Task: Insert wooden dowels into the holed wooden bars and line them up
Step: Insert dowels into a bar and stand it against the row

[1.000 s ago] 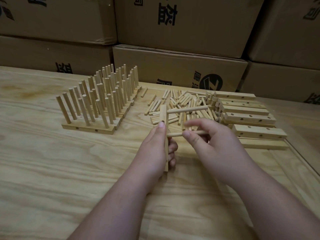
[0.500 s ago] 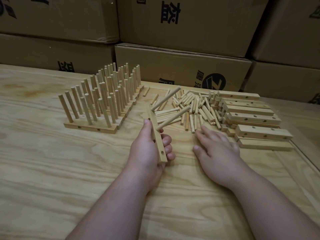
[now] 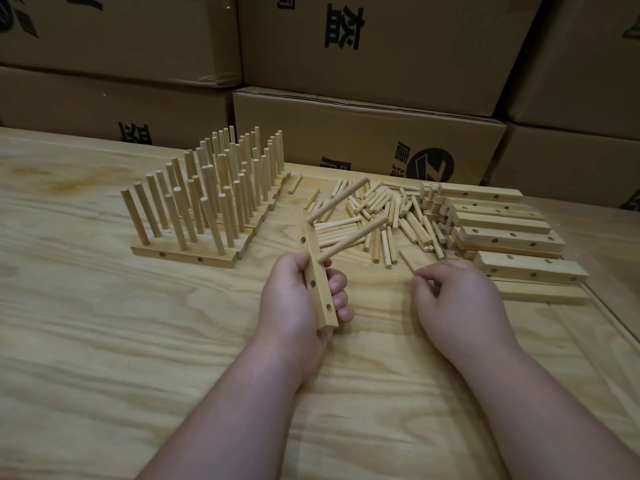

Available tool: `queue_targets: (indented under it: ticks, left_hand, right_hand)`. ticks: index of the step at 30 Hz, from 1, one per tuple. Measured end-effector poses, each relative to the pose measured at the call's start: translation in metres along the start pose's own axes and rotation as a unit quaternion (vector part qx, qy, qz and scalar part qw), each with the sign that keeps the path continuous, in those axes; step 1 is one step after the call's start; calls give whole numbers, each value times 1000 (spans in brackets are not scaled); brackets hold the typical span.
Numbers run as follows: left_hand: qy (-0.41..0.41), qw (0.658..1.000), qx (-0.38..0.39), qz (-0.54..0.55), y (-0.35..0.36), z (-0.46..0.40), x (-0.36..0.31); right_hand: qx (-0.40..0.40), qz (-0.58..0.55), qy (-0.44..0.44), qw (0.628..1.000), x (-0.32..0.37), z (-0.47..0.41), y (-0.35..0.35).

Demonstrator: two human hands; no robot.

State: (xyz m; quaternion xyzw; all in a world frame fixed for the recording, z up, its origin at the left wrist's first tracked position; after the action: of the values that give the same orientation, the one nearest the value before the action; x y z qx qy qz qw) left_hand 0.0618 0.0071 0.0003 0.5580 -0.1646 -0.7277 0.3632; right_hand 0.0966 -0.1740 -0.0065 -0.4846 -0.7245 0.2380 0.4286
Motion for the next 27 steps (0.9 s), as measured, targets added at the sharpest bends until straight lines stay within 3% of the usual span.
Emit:
queue_targets:
  ticks: [2, 6, 10, 13, 16, 19, 27]
  left_hand:
    - [6, 1000, 4, -13, 0, 1, 0]
    - [28, 998, 9, -58, -1, 1, 3]
    - [46, 996, 1, -78, 0, -1, 5]
    - [56, 996, -17, -67, -1, -1, 4]
    - [60, 997, -30, -42, -1, -1, 3]
    - [69, 996, -37, -53, -2, -2, 3]
    - [67, 995, -25, -62, -3, -2, 3]
  right_hand:
    - [-20, 4, 27, 999, -1, -2, -1]
    - [27, 41, 63, 997, -6, -1, 2]
    - [-15, 22, 67, 997, -4, 0, 0]
    - [-34, -76, 20, 996, 5, 2, -6]
    - [38, -215, -70, 973, 20, 15, -12]
    - [70, -285, -130, 947, 32, 27, -14]
    - [69, -253, -190, 946, 36, 25, -17]
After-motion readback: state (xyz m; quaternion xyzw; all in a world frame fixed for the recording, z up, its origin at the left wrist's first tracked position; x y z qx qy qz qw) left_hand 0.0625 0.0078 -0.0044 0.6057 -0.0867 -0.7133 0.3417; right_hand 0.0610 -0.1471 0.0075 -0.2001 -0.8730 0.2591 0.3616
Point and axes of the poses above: each hand's wrist, its own z-axis away from the middle knuckle, its own y-axis out of the palm, x = y × z, the point moved 1 cm from there along -z, towards the middle knuckle, and after that the axes turned 8 degrees about -x, right-handed, at the moved point
